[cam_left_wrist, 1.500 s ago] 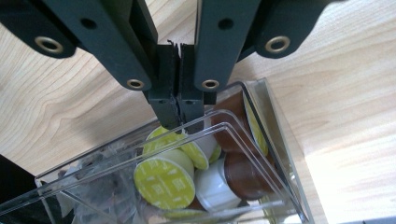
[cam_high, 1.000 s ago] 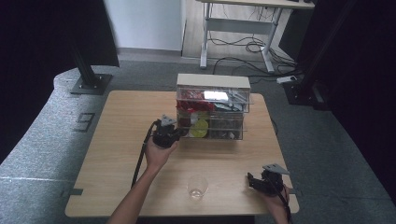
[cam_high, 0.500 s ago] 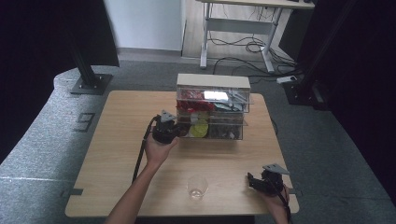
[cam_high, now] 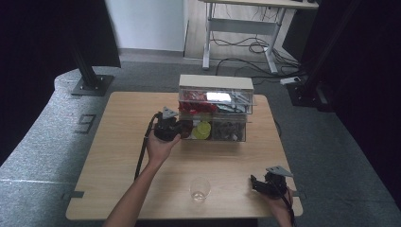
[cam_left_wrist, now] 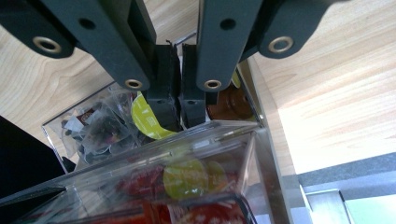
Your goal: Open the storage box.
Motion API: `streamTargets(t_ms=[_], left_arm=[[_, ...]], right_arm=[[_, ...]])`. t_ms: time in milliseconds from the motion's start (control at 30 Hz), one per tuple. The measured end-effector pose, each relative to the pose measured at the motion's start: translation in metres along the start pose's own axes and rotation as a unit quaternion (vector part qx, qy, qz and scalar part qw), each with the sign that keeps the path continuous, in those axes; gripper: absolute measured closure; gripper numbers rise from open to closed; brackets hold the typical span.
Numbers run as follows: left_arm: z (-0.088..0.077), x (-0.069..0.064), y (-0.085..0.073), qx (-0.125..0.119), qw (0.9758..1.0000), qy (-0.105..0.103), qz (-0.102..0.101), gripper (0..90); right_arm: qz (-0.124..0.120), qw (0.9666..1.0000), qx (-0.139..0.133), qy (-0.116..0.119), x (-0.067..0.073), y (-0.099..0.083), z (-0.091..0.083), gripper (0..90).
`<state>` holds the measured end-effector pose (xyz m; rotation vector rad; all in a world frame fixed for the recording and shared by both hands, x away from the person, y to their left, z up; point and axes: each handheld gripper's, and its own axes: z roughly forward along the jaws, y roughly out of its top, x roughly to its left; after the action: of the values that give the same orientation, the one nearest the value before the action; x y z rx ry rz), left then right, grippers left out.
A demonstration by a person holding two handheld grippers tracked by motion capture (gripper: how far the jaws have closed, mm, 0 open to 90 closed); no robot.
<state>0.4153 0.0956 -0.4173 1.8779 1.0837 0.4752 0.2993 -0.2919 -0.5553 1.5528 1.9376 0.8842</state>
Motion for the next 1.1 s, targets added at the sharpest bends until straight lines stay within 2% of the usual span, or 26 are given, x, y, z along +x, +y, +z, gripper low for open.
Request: streamTargets(t_ms=[300,433,567,833,933,1100], left_arm=[[0.001,0.001,0.009,-0.001,1.0,0.001,-0.004,86.6],[0.001,-0.001,0.012,0.0,1.0,0.004,0.003,86.2],[0.001,0.001,0.012,0.001,1.0,-0.001,-0.004,86.4],[0.003,0.001,0.012,0.0,1.0,-0.003,-0.003,86.4],[0.004,0.001,0.011,-0.002,1.0,-0.005,-0.003,86.3],[0.005,0.0,0.012,-0.001,1.0,-0.007,0.0,86.4]], right_arm=[[-0.001,1.0,0.0,0.0,0.0,0.0,0.0,20.4],[0.0,1.0,-0.001,0.0,0.0,0.0,0.0,20.4],[0.0,1.0,-0.001,0.0,0.0,0.0,0.0,20.5],[0.004,1.0,-0.003,-0.002,0.001,0.0,-0.001,23.1],[0.014,0.9998,-0.011,0.003,0.0,0.002,-0.001,24.4],[0.029,0.9986,-0.043,0.015,-0.001,0.014,-0.011,26.0]])
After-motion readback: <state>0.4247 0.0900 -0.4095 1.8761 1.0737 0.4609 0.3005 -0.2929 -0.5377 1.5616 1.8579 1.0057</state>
